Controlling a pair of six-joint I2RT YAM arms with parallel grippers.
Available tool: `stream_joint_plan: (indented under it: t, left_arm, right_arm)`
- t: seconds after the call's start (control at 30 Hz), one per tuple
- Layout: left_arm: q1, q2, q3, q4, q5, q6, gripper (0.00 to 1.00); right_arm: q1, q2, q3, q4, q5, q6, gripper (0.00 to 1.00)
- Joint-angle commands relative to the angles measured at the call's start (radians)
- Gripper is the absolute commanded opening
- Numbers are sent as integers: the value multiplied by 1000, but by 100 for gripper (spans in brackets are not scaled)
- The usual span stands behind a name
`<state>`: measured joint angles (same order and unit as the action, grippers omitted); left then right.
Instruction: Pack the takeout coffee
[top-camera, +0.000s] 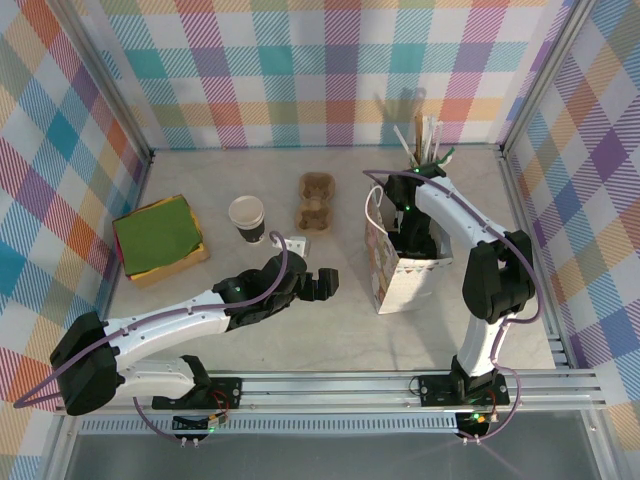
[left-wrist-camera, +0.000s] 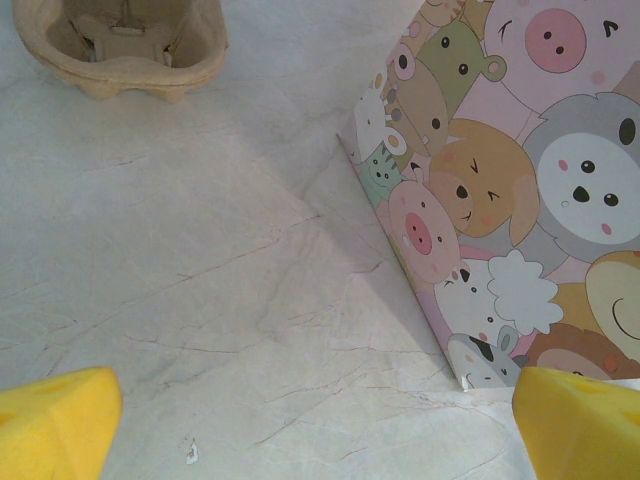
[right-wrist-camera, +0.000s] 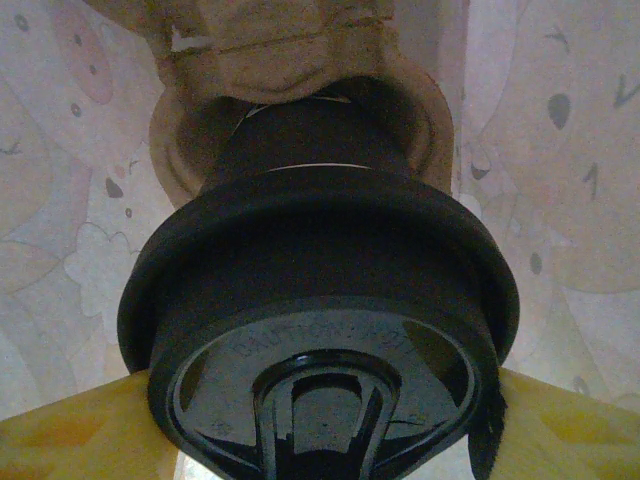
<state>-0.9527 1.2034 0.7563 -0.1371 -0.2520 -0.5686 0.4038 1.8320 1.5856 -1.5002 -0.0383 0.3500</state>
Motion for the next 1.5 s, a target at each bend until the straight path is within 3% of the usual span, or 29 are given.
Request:
stream_joint_plan:
  t: [0.0, 1.47]
  left_arm:
    - [9, 2, 26, -13, 4, -11, 100]
    - [10, 4, 32, -13, 5, -11, 100]
  right_arm:
    - [-4, 24, -9, 52, -38, -8, 67]
    - [-3, 27, -1, 47, -34, -7, 74]
